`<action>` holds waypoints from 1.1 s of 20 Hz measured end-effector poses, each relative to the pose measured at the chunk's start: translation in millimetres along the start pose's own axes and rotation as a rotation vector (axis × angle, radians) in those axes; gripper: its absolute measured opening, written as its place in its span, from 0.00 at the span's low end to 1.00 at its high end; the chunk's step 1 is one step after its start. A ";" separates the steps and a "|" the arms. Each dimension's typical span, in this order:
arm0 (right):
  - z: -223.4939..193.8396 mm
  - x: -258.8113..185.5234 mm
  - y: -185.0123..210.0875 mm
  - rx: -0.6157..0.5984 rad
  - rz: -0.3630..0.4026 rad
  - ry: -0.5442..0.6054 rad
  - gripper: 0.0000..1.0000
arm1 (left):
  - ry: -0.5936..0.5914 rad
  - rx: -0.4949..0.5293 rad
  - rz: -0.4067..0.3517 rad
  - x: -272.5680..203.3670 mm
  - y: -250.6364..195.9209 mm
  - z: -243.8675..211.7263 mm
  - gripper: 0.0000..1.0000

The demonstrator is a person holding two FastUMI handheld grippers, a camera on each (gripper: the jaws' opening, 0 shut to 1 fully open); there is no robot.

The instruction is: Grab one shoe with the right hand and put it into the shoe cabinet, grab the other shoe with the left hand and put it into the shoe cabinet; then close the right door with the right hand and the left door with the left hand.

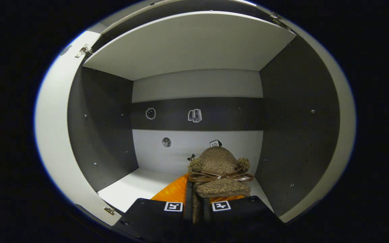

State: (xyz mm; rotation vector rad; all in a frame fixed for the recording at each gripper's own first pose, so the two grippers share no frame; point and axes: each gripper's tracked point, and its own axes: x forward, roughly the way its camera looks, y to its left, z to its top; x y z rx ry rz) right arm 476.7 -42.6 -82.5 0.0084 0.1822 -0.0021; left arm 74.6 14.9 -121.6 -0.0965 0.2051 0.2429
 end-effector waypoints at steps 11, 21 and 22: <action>-74.5 85.8 -22.3 -0.020 -0.069 0.287 0.16 | 0.023 -0.023 0.101 7.3 26.6 0.6 0.98; -109.4 76.1 -15.0 -0.036 -0.032 0.376 0.43 | 0.046 -0.047 0.113 10.2 33.5 -4.7 0.98; -107.9 72.7 -11.2 -0.026 -0.021 0.374 0.55 | 0.048 -0.043 0.111 9.2 33.7 -5.5 0.98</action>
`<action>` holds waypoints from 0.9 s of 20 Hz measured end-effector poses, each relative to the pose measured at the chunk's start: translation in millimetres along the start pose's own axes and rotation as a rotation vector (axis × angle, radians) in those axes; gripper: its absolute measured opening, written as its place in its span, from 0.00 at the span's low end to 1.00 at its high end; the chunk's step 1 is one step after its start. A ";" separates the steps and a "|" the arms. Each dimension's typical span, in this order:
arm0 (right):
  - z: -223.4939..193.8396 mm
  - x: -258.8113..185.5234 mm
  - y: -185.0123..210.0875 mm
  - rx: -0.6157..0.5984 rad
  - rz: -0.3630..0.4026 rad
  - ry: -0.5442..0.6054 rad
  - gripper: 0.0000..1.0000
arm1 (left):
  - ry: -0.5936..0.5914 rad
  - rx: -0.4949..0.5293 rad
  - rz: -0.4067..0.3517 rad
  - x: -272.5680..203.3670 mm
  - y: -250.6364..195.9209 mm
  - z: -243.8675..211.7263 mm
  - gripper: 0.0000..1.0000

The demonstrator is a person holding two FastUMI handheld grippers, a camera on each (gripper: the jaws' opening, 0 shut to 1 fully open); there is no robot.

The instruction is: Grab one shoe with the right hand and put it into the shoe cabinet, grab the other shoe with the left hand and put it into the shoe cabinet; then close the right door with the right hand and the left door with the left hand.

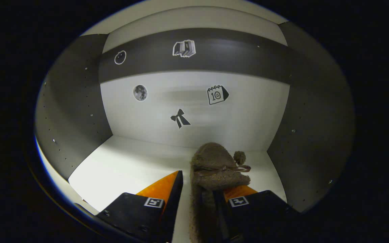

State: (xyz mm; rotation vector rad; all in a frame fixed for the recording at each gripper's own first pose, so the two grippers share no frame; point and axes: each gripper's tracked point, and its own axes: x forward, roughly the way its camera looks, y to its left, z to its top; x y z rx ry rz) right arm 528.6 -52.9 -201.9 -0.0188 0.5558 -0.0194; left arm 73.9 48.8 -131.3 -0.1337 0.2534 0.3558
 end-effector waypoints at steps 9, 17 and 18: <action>6.0 -102.9 7.1 0.019 0.063 -0.117 0.98 | -0.010 0.020 -0.055 -9.2 3.1 -2.0 0.95; 1.3 -261.2 16.5 -0.029 0.125 -0.441 0.99 | 0.072 0.074 -0.221 9.2 -14.4 -58.5 0.95; -7.7 -274.3 15.9 -0.048 0.114 -0.462 0.99 | 0.074 0.072 -0.243 12.1 -17.6 -64.9 0.95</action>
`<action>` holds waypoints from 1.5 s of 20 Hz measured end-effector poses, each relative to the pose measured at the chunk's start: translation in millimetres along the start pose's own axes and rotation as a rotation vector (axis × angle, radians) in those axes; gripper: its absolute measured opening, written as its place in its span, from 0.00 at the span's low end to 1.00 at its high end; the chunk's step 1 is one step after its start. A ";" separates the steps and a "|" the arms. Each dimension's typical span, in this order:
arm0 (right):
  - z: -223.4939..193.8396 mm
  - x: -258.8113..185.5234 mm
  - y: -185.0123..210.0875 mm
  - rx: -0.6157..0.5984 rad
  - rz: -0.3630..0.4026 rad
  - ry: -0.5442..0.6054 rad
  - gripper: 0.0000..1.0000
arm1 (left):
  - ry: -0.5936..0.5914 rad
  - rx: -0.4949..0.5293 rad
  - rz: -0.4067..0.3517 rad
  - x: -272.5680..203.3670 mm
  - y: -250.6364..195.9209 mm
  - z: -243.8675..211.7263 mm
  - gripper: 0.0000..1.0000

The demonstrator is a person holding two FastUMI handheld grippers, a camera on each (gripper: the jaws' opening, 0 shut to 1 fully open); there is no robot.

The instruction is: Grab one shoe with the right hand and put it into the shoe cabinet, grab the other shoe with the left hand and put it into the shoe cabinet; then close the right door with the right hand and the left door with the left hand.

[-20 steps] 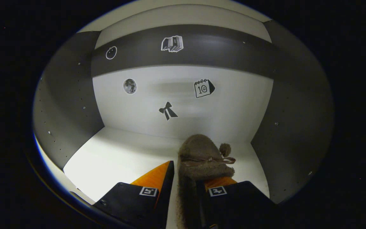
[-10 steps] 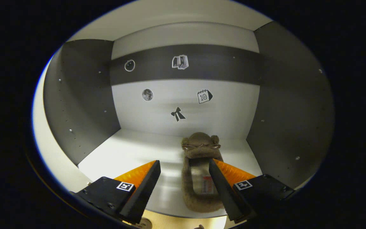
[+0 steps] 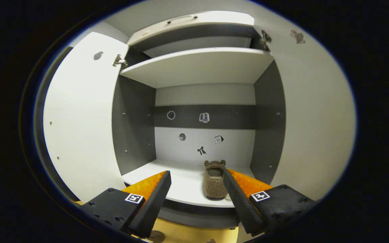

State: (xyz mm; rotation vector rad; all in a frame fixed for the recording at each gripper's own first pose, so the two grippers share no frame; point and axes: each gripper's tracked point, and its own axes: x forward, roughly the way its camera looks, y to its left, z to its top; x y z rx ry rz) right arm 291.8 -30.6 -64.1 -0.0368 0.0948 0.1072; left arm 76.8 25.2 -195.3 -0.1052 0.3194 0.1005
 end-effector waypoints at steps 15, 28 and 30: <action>-106.4 -102.7 -16.1 0.098 -0.116 0.084 0.98 | 0.220 0.001 -0.033 76.5 -2.3 -207.0 0.85; -170.0 -77.2 -10.8 0.112 -0.064 0.193 0.99 | 0.275 -0.038 -0.032 155.7 4.9 -256.5 0.70; -172.0 -72.8 -8.7 0.127 -0.050 0.199 0.99 | 0.277 0.010 -0.036 167.0 2.9 -256.2 0.59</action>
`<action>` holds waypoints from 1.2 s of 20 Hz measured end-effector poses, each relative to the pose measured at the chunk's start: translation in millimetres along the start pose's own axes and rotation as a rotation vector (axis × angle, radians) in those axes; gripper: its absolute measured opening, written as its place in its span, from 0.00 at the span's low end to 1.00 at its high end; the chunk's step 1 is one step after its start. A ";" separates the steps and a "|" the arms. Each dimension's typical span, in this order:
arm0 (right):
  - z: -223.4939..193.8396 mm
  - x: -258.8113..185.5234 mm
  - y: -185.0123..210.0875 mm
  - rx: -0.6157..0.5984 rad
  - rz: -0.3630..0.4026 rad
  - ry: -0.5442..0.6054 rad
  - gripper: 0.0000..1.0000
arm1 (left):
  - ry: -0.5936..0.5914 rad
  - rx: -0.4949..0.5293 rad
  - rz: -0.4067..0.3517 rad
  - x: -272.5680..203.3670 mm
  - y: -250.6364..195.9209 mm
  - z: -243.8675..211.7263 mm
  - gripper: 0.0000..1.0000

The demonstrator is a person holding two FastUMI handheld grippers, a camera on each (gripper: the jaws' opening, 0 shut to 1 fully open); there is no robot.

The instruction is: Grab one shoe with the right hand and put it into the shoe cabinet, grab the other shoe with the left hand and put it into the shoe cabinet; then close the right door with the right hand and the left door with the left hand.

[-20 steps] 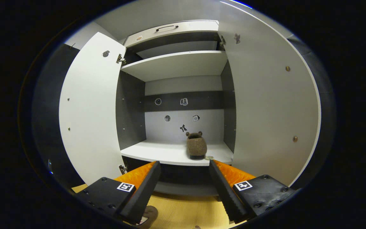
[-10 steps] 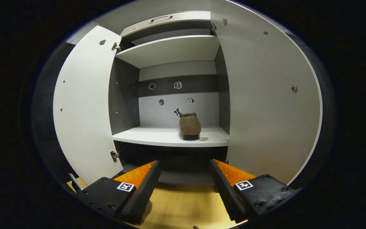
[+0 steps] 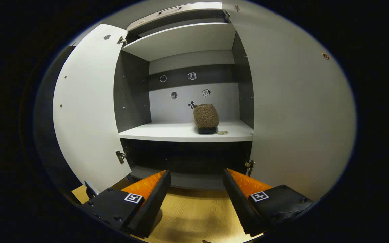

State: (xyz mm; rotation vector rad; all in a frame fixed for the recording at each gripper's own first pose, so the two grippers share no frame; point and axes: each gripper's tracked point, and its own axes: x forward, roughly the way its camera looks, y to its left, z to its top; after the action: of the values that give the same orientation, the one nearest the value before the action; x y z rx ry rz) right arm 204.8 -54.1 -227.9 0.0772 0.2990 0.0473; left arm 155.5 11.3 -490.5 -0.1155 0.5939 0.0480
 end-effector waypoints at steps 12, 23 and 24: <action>4.6 26.3 -4.6 -0.040 0.039 0.040 0.99 | 0.024 0.048 0.035 -40.1 -2.3 54.6 0.05; 30.7 23.7 -9.4 -0.142 0.089 0.061 0.98 | -0.219 0.056 0.048 -101.6 -18.6 311.5 0.05; 34.2 23.4 -6.3 -0.145 0.104 0.057 0.99 | -0.242 0.074 0.057 -98.0 -18.4 333.7 0.05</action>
State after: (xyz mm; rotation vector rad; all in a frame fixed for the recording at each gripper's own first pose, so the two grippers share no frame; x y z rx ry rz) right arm 237.4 -61.4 -202.6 -0.0529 0.3480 0.1748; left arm 261.1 32.7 -159.3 -0.0199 0.3567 0.0935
